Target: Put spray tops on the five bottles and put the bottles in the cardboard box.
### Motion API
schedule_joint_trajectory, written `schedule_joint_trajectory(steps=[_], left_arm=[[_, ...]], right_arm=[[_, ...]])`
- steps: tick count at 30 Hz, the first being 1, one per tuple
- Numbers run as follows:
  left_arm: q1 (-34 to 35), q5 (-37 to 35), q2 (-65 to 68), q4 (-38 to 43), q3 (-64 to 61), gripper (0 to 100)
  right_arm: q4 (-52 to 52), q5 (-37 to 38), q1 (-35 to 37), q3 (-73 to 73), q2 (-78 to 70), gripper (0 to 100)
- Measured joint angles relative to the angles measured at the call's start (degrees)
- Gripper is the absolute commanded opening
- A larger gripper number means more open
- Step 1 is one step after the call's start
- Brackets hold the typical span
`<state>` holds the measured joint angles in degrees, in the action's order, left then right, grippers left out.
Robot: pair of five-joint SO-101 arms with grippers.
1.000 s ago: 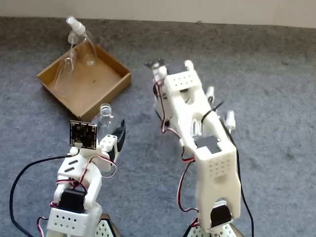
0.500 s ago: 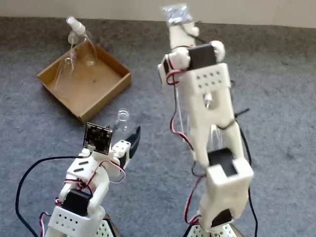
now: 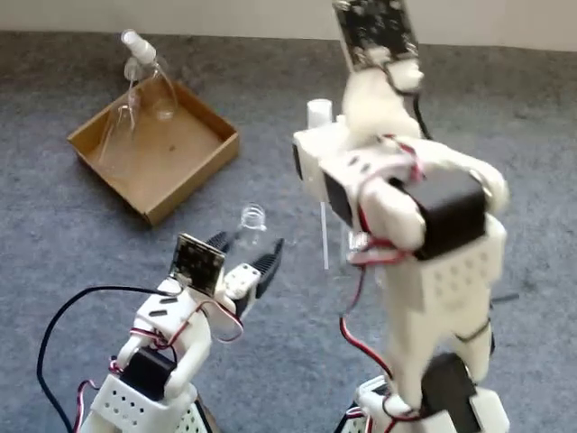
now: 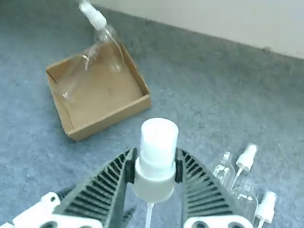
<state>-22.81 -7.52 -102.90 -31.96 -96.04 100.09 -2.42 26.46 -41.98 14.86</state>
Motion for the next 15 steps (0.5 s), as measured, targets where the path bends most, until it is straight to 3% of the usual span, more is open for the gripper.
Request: schedule_joint_trajectory(steps=[8,15], left_arm=[[-10.4,0.5,0.0,0.3,0.0,7],[-16.4,8.4,0.0,0.3,0.0,7]], right_arm=[[0.0,-0.2,0.0,0.5,8.7,7.4],[0.0,-0.2,0.0,0.5,14.1,7.4]])
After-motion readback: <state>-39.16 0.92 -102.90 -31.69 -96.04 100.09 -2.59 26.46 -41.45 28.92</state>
